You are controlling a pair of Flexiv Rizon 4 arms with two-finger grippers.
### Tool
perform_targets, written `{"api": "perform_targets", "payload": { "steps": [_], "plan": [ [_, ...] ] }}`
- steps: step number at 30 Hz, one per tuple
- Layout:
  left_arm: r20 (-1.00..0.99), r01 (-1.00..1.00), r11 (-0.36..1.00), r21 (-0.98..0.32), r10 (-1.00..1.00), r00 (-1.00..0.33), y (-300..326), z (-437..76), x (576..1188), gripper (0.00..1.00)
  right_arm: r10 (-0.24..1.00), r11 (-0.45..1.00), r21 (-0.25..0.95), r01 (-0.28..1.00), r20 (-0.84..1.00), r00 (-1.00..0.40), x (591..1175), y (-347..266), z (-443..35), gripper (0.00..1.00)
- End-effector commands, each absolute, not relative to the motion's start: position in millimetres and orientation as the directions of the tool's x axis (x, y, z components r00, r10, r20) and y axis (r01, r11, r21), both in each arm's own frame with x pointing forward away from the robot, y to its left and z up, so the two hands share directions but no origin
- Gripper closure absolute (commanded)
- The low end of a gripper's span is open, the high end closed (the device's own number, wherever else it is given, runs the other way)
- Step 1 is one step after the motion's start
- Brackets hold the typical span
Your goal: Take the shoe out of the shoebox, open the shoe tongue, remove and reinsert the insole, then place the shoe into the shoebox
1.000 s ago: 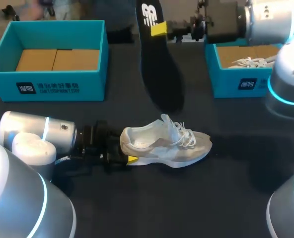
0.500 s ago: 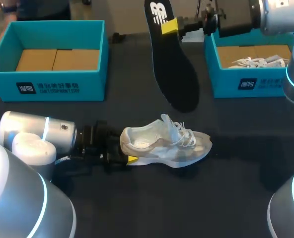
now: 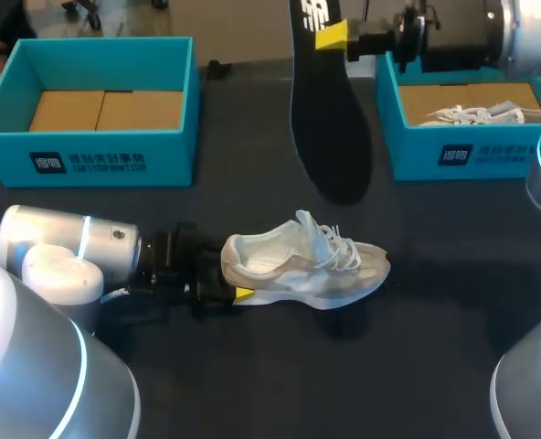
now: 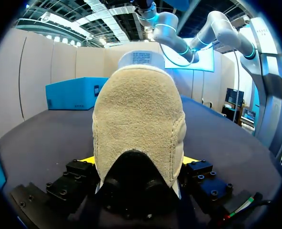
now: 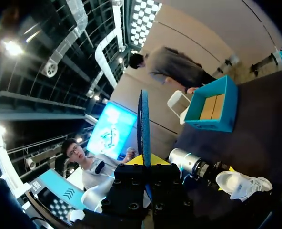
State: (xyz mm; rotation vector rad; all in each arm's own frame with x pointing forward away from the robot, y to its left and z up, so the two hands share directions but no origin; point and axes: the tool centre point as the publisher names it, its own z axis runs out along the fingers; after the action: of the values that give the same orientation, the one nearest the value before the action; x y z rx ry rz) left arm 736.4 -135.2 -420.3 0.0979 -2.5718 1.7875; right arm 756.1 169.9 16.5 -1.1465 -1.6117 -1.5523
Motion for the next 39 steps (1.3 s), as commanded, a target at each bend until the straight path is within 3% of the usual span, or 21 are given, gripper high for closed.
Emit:
{"api": "perform_targets", "payload": {
  "steps": [1, 10, 11, 15, 39],
  "plan": [
    [0.042, -0.056, 0.349, -0.935, -0.047, -0.998, -135.4, -419.7, 735.8, 1.0, 0.198, -0.113, 0.455, 0.883, 0.882, -0.428, 737.6, 168.1, 23.5, 1.0],
    [0.042, -0.056, 0.349, -0.935, -0.047, -0.998, -135.4, -419.7, 735.8, 1.0, 0.211, -0.126, 0.463, 0.877, 0.876, -0.433, 714.7, 175.2, 31.7, 1.0],
    [0.042, -0.056, 0.349, -0.935, -0.047, -0.998, -135.4, -419.7, 735.8, 1.0, 0.215, -0.096, 0.537, 0.838, 0.833, -0.509, 706.8, 179.8, 31.8, 1.0],
    [0.042, -0.056, 0.349, -0.935, -0.047, -0.998, -135.4, -419.7, 735.8, 1.0, 0.221, -0.095, 0.552, 0.829, 0.823, -0.523, 699.5, 187.7, 26.8, 1.0],
    [0.042, -0.056, 0.349, -0.935, -0.047, -0.998, -135.4, -419.7, 735.8, 1.0, 0.254, -0.064, 0.575, 0.816, 0.8, -0.543, 664.5, 199.0, 15.4, 1.0]
  ]
}}
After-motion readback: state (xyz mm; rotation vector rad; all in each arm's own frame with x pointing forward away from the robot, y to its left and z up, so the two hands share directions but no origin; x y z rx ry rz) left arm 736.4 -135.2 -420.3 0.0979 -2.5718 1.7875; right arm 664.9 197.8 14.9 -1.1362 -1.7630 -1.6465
